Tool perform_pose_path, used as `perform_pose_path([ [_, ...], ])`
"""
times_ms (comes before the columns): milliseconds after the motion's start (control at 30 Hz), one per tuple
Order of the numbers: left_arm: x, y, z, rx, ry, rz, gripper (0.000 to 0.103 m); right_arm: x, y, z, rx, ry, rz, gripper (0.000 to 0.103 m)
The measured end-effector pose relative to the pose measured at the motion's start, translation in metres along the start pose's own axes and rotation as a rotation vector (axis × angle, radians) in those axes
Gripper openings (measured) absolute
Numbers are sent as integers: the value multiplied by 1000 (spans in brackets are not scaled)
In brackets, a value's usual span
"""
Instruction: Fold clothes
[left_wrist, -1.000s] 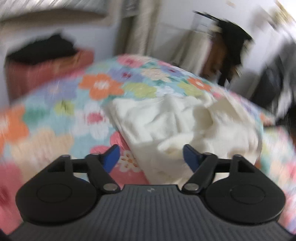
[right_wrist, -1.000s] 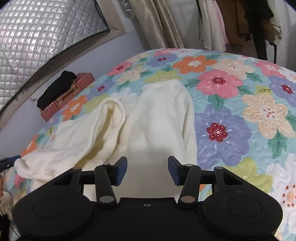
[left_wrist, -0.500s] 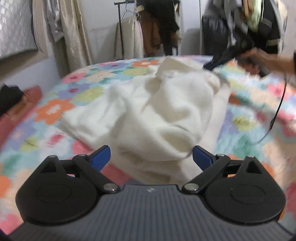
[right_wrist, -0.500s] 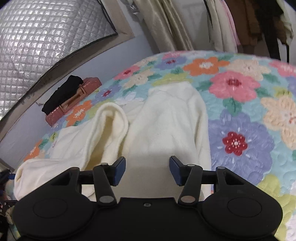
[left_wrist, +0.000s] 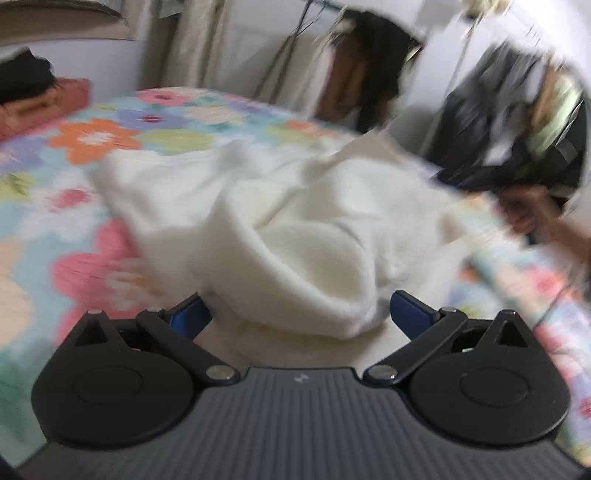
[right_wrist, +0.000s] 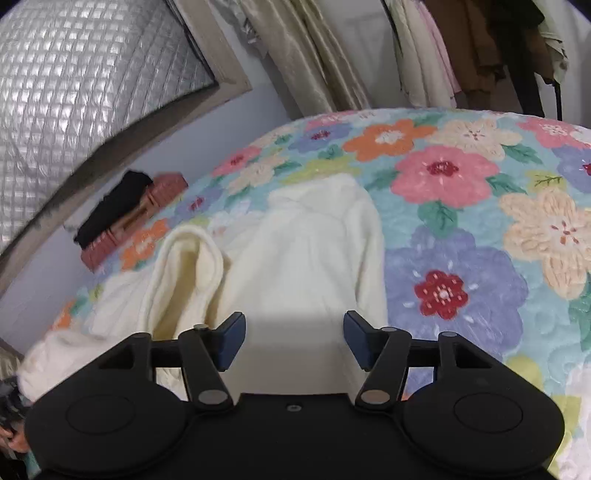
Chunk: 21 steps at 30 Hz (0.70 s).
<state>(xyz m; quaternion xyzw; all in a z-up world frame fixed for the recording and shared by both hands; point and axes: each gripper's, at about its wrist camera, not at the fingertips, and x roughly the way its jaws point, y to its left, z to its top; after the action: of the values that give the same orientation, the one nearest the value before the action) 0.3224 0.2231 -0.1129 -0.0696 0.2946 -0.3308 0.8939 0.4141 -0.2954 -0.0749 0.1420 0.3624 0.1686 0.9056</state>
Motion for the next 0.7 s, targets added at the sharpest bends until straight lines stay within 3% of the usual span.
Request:
perform_pose_path([
  [67,2,-8,5,54,-30,43,98,5,2,-5,-21,37,18,65],
  [133,6,-7,11,32,-35,45,80,10,3,-10,-34,70,46,66],
  [167,7,-5,13,1,-38,41,79,12,4,-11,-39,86,68,69],
  [233,11,0,14,-54,-43,70,83,18,6,-13,-54,114,103,72],
  [300,21,11,12,-115,-32,117,95,25,7,-12,-91,127,63,75],
  [333,25,16,11,-148,-24,100,101,29,6,-11,-84,129,57,76],
  [400,32,25,10,-213,-7,41,98,37,1,-7,-31,120,61,81],
  [433,33,23,10,-216,-19,26,86,42,-1,-4,-2,113,64,81],
  [467,32,14,12,-165,-29,48,67,47,0,-2,13,102,59,82],
  [533,32,-9,20,-44,-33,135,45,52,14,0,-28,78,16,60],
  [600,29,-30,32,34,-59,223,38,46,37,3,-118,41,-40,33],
  [700,11,-40,56,19,-203,245,29,21,67,16,-225,-76,-59,26],
])
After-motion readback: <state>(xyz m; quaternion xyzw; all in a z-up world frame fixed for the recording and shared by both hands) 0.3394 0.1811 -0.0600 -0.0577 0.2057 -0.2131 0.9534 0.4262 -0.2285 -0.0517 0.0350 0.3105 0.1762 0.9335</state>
